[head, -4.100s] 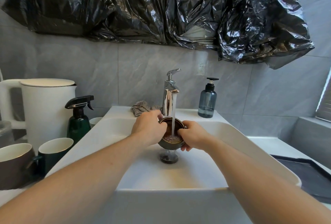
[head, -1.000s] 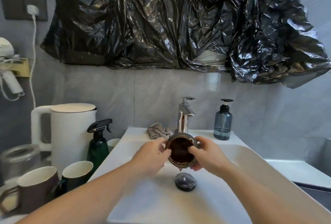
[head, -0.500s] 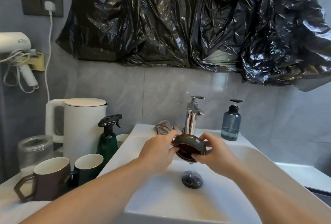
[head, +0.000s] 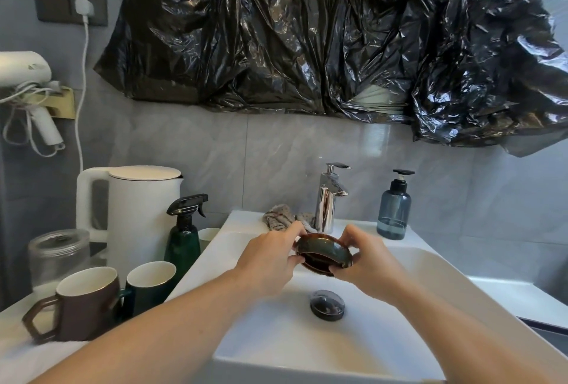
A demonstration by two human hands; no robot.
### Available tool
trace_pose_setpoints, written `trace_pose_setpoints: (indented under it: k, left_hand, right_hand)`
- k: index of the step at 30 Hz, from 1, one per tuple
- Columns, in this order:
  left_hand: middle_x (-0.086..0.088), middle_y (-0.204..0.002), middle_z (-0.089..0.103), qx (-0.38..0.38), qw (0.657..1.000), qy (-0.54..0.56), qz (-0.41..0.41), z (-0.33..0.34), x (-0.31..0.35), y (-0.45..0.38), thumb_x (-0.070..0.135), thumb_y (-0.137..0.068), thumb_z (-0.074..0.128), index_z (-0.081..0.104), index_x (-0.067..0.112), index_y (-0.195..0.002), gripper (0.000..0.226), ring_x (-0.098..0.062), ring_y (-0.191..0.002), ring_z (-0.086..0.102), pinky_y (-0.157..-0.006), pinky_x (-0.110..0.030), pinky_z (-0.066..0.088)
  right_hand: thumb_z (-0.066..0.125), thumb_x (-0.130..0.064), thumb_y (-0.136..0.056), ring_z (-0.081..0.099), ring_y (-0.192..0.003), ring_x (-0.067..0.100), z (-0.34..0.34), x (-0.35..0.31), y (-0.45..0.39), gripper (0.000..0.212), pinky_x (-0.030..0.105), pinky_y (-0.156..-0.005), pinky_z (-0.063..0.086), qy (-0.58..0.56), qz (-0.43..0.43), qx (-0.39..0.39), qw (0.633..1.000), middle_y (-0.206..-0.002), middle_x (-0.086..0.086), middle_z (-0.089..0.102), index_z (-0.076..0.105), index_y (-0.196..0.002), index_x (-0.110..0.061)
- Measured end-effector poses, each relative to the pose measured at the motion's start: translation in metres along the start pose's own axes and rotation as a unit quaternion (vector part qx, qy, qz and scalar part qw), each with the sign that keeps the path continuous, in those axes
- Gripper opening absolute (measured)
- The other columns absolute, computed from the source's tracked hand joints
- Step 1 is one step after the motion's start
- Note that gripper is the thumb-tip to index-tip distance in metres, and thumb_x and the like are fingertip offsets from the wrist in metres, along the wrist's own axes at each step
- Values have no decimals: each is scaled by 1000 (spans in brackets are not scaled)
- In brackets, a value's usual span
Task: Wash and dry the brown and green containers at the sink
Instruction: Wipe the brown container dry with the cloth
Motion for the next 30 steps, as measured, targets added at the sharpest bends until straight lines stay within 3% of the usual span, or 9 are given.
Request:
trace_pose_setpoints:
  k: [6, 10, 13, 16, 20, 22, 26, 28, 30]
  left_hand:
    - [6, -122, 74, -6, 1000, -9, 2, 1, -3, 0, 29, -101, 68, 46, 42, -129, 38, -24, -97, 69, -88, -40, 56]
    - [7, -123, 73, -8, 1000, -5, -1, 0, -2, 0, 30, -101, 68, 46, 42, -129, 37, -23, -97, 68, -86, -39, 55]
    - [6, -125, 73, -18, 1000, -3, -9, 1, -2, 0, 30, -101, 66, 45, 42, -131, 39, -25, -103, 69, -91, -42, 57]
    - [6, -123, 72, -26, 1000, -15, -2, 2, 2, 1, 32, -101, 62, 43, 40, -133, 38, -26, -106, 69, -88, -40, 57]
    - [7, -119, 72, -32, 999, -13, -7, -2, 2, 2, 36, -101, 55, 50, 39, -126, 26, -26, -104, 66, -83, -37, 51]
    - [5, -118, 72, -27, 999, -24, -10, -7, 2, 2, 37, -103, 51, 54, 37, -123, 20, -27, -104, 66, -83, -37, 50]
    - [-1, -116, 73, -10, 998, -58, -26, -14, -2, 3, 37, -106, 43, 60, 31, -119, 23, -31, -103, 65, -82, -38, 46]
    - [-1, -115, 73, -18, 996, -81, -38, -15, -7, 3, 38, -105, 41, 63, 31, -120, 27, -30, -102, 66, -81, -39, 47]
    - [-2, -116, 72, -28, 994, -97, -49, -15, -14, 2, 36, -104, 44, 64, 30, -118, 25, -30, -103, 66, -81, -39, 46]
  right_hand:
    - [88, -21, -77, 71, -79, 18, 2, -4, 0, 48, 24, -52, 55, 26, 3, -25, 999, -105, -4, 70, 45, -85, -39]
    - [88, -20, -78, 71, -80, 18, 0, -5, 1, 47, 20, -49, 51, 27, 5, -26, 999, -106, -4, 71, 45, -86, -37]
    - [87, -19, -76, 71, -77, 23, -1, -4, 2, 44, 30, -46, 55, -1, 12, -21, 1000, -107, -6, 70, 48, -86, -35]
    - [89, -19, -72, 73, -75, 25, -1, -4, 4, 40, 45, -57, 62, -25, 23, -14, 999, -106, -8, 69, 53, -87, -30]
    - [88, -13, -74, 75, -70, 21, 3, -8, 6, 37, 35, -61, 64, -60, 47, -31, 997, -108, -4, 71, 56, -89, -22]
    - [89, -14, -74, 76, -75, 21, 5, -13, 8, 34, 36, -64, 65, -88, 55, -42, 994, -107, -1, 72, 60, -91, -20]
    - [91, -36, -77, 77, -79, 17, 7, -25, 12, 35, 34, -70, 65, -144, 66, -75, 985, -107, -3, 74, 72, -101, -19]
    - [77, -59, -82, 75, -90, 13, 6, -32, 11, 41, 35, -80, 64, -156, 64, -58, 984, -113, -8, 73, 72, -107, -27]
    - [59, -70, -87, 70, -106, 8, 5, -42, 5, 47, 38, -95, 60, -142, 61, -36, 987, -120, -13, 71, 69, -115, -35]
Point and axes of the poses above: each hand's wrist, its own y-axis away from the middle knuckle, its own z-axis out of the palm, x = y × z, the point moved 2 cm from there along -y, towards the middle knuckle
